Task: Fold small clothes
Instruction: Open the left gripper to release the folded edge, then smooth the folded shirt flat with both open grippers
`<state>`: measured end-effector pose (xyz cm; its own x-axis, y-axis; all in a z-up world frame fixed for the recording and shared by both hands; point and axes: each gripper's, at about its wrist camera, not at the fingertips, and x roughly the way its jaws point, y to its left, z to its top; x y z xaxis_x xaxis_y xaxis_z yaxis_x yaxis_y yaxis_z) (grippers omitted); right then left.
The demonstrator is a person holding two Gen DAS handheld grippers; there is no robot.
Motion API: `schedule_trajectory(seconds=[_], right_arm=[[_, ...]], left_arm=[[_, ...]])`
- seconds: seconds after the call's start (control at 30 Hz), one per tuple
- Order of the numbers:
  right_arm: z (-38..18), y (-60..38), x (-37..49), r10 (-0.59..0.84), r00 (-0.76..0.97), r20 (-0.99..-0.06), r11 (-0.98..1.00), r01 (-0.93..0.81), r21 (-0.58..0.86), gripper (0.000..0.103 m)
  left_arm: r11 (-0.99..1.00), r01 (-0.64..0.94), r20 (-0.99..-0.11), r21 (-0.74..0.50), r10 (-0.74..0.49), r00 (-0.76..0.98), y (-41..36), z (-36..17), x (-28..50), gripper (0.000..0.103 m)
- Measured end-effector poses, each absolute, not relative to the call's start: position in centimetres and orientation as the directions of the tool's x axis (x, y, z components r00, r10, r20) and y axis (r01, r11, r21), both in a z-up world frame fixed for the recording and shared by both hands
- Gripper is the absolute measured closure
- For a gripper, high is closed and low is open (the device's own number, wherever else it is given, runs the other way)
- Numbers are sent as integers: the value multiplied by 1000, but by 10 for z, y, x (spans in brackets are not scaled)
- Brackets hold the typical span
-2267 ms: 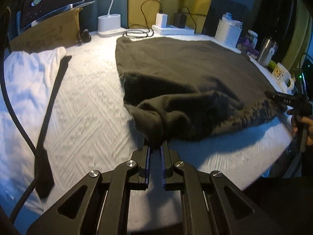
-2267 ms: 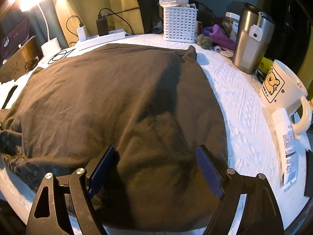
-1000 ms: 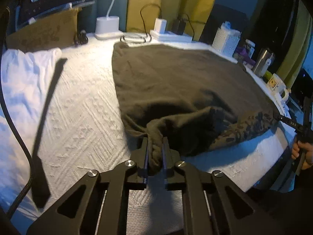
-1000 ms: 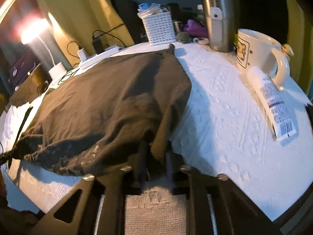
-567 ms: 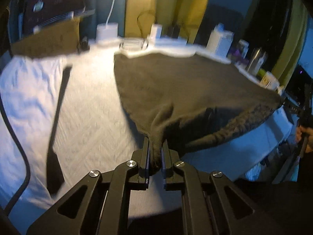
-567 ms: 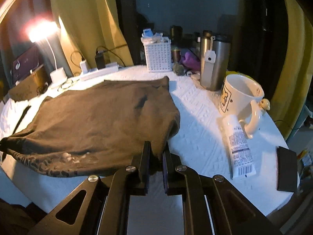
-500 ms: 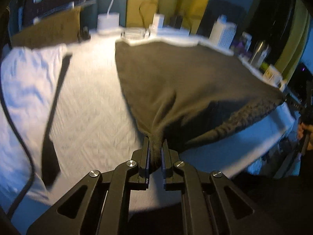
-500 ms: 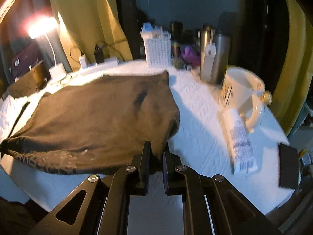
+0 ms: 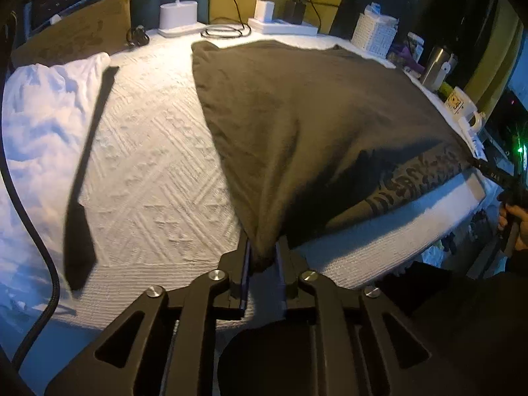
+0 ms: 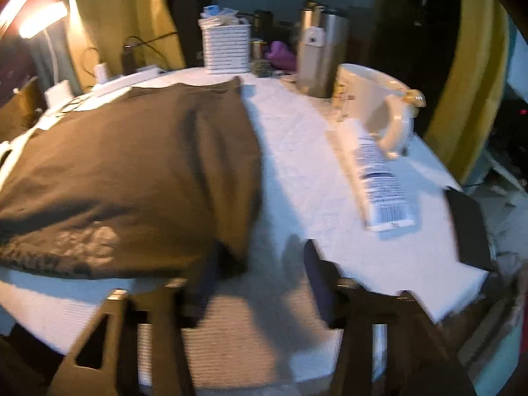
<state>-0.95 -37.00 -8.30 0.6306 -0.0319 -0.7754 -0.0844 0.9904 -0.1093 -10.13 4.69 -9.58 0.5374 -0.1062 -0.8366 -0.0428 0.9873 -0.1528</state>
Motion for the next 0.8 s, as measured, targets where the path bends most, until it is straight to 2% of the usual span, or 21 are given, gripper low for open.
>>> schedule_trajectory(seconds=[0.1, 0.27, 0.47, 0.57, 0.73, 0.8], right_arm=[[-76, -370, -10, -50, 637, -769, 988, -80, -130, 41], [-57, -355, -7, -52, 679, -732, 984, -93, -155, 41], [-53, -300, 5, 84, 682, -727, 969, -225, -99, 41], [-58, -273, 13, 145, 661, -736, 957, -282, -65, 41], [-66, -244, 26, 185, 630, -754, 944, -327, -42, 41], [-73, -235, 30, 182, 611, -771, 938, -343, -50, 41]], left_arm=[[988, -58, -811, -146, -86, 578, 55, -83, -103, 66], [986, -80, -784, -148, -68, 616, 67, -72, -96, 66], [981, -69, -763, -182, -96, 639, 63, -73, -67, 65], [981, -58, -779, -183, -108, 617, 58, -85, -43, 65], [992, -78, -824, -94, -33, 566, 53, -108, -15, 65], [994, -79, -816, -72, -13, 578, 54, -111, -13, 65]])
